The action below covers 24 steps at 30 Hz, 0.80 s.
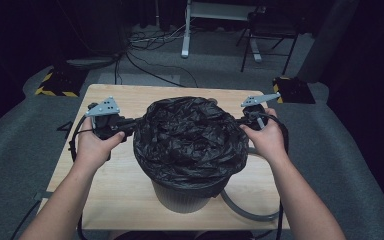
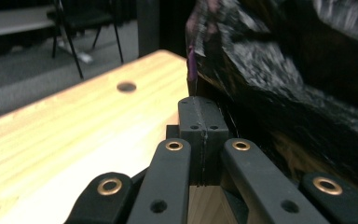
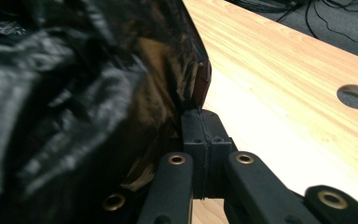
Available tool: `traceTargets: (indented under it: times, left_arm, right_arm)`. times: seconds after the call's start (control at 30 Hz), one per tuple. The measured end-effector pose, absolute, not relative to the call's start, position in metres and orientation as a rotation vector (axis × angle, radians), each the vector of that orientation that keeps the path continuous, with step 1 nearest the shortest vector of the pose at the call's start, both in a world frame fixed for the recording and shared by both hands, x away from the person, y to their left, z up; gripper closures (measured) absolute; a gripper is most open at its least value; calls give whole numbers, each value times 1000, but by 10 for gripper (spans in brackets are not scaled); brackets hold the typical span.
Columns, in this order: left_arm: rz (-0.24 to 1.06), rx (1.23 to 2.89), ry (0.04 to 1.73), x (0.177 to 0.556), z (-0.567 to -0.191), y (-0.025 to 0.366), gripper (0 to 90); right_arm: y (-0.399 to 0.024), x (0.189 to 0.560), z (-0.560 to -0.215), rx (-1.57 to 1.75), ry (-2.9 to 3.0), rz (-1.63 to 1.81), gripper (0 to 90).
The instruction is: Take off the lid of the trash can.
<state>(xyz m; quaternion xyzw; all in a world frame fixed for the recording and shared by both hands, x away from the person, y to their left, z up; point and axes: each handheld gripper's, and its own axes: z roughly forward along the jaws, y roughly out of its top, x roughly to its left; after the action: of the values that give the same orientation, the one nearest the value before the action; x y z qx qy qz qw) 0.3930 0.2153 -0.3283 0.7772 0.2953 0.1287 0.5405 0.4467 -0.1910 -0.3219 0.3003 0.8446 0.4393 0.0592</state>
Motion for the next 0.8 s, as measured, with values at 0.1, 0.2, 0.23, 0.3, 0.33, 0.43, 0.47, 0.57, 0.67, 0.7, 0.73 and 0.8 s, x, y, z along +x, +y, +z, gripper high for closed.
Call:
traceTargets:
  times: [0.1, 0.2, 0.23, 0.3, 0.33, 0.43, 0.47, 0.57, 0.67, 0.7, 0.73, 0.8]
  left_arm:
    - [310, 1914, 731, 394, -338, 214, 900]
    - [285, 1931, 749, 394, -351, 217, 900]
    - [279, 1922, 745, 393, -354, 218, 900]
    - [274, 1912, 739, 390, -358, 221, 900]
    - [266, 1907, 739, 388, -360, 223, 900]
    - [250, 1905, 745, 385, -366, 225, 900]
    - [233, 1913, 752, 384, -373, 225, 900]
    - [210, 1923, 762, 383, -383, 225, 900]
    - [193, 1939, 760, 379, -396, 225, 900]
    - [185, 1944, 759, 376, -400, 226, 900]
    - [184, 1935, 751, 373, -402, 227, 900]
    - [162, 1927, 749, 369, -407, 229, 900]
  right_arm:
    - [-188, 447, -319, 877, 2548, 1331, 900]
    - [-186, 448, -322, 875, 2567, 1305, 900]
    - [-186, 449, -326, 879, 2583, 1279, 900]
    - [-189, 448, -337, 892, 2614, 1233, 900]
    - [-191, 447, -341, 894, 2620, 1231, 900]
    - [-204, 444, -362, 944, 2642, 1217, 900]
    - [-206, 443, -366, 956, 2646, 1213, 900]
    - [-211, 441, -378, 971, 2655, 1210, 900]
    - [-212, 437, -388, 976, 2672, 1204, 900]
    - [-212, 435, -392, 977, 2682, 1203, 900]
    - [-213, 433, -395, 977, 2688, 1199, 900]
    - [-214, 429, -400, 983, 2689, 1217, 895]
